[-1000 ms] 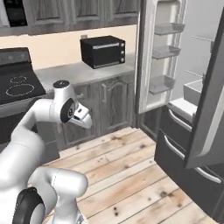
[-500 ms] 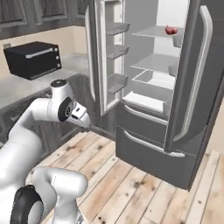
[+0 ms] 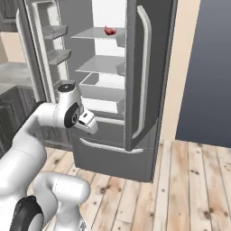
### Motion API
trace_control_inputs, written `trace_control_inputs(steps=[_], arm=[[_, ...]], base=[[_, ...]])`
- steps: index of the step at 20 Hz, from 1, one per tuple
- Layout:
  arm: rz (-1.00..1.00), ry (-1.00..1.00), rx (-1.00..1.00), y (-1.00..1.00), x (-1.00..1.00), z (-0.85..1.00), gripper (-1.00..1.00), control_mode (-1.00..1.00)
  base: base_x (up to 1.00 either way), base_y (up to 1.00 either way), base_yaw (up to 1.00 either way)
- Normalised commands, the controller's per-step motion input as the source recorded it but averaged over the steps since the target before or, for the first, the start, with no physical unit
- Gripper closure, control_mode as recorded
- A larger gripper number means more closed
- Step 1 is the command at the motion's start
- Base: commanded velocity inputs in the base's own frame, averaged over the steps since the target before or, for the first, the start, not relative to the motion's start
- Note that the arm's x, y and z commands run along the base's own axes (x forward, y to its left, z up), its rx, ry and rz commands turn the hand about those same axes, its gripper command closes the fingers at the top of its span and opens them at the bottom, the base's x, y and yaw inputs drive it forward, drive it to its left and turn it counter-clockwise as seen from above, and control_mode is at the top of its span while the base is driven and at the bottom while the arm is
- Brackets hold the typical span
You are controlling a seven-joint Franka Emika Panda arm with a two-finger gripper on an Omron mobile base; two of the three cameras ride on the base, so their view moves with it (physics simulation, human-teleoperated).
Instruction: Gather the garlic and corn from the fridge and place them on a tray on the dining counter. Then gather the steak and fish from the fridge and place them on the other tray.
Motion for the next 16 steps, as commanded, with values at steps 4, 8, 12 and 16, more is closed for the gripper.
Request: trace_control_inputs(steps=[4,8,12,16], arm=[[0.00,0.00,0.00,0.00,0.00,0.00,-1.00,1.00],[0.00,0.00,0.00,0.00,0.00,0.00,-1.00,1.00],[0.00,0.00,0.00,0.00,0.00,0.00,-1.00,1.00],[0.00,0.00,0.00,0.00,0.00,0.00,-1.00,1.00]], base=[[0.75,0.66,-0.01],[0.64,0.25,-0.11],[0.86,-0.01,-0.30],[0.91,0.13,-0.12]])
